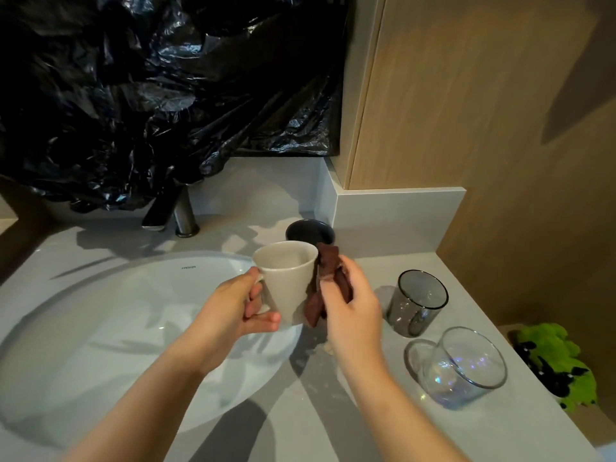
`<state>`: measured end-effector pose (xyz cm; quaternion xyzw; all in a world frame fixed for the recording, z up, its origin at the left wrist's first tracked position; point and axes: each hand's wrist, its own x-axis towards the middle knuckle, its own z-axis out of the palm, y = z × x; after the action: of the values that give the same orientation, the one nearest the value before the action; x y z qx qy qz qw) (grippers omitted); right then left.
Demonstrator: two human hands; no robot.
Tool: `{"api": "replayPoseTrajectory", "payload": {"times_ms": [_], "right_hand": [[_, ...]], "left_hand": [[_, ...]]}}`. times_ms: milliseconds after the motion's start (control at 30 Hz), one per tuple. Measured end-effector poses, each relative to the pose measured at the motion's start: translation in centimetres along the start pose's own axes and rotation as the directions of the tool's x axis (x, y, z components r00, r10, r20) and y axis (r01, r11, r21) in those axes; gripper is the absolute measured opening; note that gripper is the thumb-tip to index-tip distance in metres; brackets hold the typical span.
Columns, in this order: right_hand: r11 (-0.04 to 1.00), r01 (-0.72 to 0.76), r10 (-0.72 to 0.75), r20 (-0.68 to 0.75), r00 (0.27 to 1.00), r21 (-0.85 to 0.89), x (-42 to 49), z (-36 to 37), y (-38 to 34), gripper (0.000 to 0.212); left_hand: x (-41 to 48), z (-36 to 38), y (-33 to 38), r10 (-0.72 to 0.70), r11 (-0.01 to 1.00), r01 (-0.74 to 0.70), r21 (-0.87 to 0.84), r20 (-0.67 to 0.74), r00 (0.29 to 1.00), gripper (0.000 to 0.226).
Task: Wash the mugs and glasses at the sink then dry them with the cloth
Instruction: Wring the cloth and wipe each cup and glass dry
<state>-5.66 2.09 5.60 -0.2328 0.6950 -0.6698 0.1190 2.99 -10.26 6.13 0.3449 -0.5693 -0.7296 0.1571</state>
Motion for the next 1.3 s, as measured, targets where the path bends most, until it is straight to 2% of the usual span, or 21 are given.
{"api": "replayPoseTrajectory", "payload": {"times_ms": [133,200,300,400,500,567,633,667,733,767,833,867,1000,1100,1167,1233,1300], "right_hand": [[0.967,0.107,-0.035,0.297,0.954,-0.232,-2.8,4.7,0.5,0.033],[0.969,0.071,0.002,0.292,0.957,-0.239,-2.2,6.3,0.8,0.028],[0.982,-0.191,0.189,0.152,0.970,0.000,-0.5,7.9,1.0,0.022],[0.899,-0.389,0.379,0.088,0.921,0.201,-0.1,8.7,1.0,0.026],[0.812,-0.488,0.495,0.066,0.867,0.320,-0.6,8.9,1.1,0.028],[0.783,-0.497,0.527,0.025,0.849,0.375,-0.4,9.4,1.3,0.025],[0.767,-0.511,0.555,-0.001,0.832,0.387,-0.1,10.1,1.3,0.022],[0.759,-0.521,0.566,0.000,0.825,0.390,0.0,10.5,1.1,0.022],[0.746,-0.535,0.575,0.023,0.818,0.396,0.1,11.2,0.7,0.024],[0.747,-0.537,0.573,0.031,0.819,0.392,0.1,11.5,0.7,0.025],[0.750,-0.535,0.568,0.035,0.822,0.390,0.0,12.2,0.5,0.026],[0.753,-0.531,0.565,0.031,0.824,0.389,-0.1,12.6,0.5,0.026],[0.762,-0.529,0.563,0.023,0.826,0.373,-0.6,13.5,0.7,0.022],[0.767,-0.528,0.562,0.016,0.827,0.364,-0.7,13.8,0.7,0.020],[0.775,-0.522,0.555,0.013,0.832,0.356,-0.7,13.9,0.7,0.019],[0.783,-0.514,0.545,0.010,0.838,0.351,-0.8,14.0,0.6,0.020],[0.791,-0.508,0.537,0.013,0.844,0.342,-0.9,13.9,0.5,0.021]], "left_hand": [[-1.6,-1.5,-0.4,0.006,0.998,-0.007,-0.055,-0.035,0.999,0.041],[-1.8,-2.6,-0.9,-0.027,0.999,0.025,-0.030,-0.078,0.997,0.042],[-2.0,-4.7,-1.3,-0.093,0.995,0.089,-0.041,-0.126,0.988,0.041],[-2.0,-6.9,-0.9,-0.022,1.000,0.022,-0.001,-0.171,0.985,0.032],[-1.2,-10.6,-0.9,0.164,0.945,-0.104,0.309,-0.175,0.971,0.032],[-0.7,-13.4,-0.9,0.320,0.761,-0.196,0.618,-0.095,0.942,0.038],[0.0,-15.4,-0.9,0.438,0.444,-0.284,0.850,0.070,0.896,0.039],[0.3,-16.1,-0.8,0.447,0.239,-0.316,0.918,0.184,0.875,0.036],[0.7,-17.3,-0.5,0.371,-0.145,-0.310,0.939,0.343,0.863,0.028],[0.7,-17.8,-0.4,0.326,-0.270,-0.298,0.915,0.378,0.866,0.026],[1.2,-18.8,-0.6,0.314,-0.414,-0.347,0.842,0.490,0.813,0.019],[1.6,-19.3,-1.0,0.355,-0.443,-0.355,0.823,0.525,0.774,0.019],[2.6,-21.1,-2.2,0.557,-0.377,-0.434,0.818,0.575,0.600,0.064],[2.9,-21.4,-2.5,0.584,-0.423,-0.463,0.779,0.625,0.518,0.069],[2.9,-21.4,-2.4,0.593,-0.420,-0.469,0.777,0.626,0.507,0.070],[2.8,-21.5,-2.4,0.579,-0.414,-0.457,0.787,0.615,0.536,0.063],[2.4,-21.0,-2.2,0.554,-0.361,-0.424,0.830,0.557,0.618,0.046]]}}
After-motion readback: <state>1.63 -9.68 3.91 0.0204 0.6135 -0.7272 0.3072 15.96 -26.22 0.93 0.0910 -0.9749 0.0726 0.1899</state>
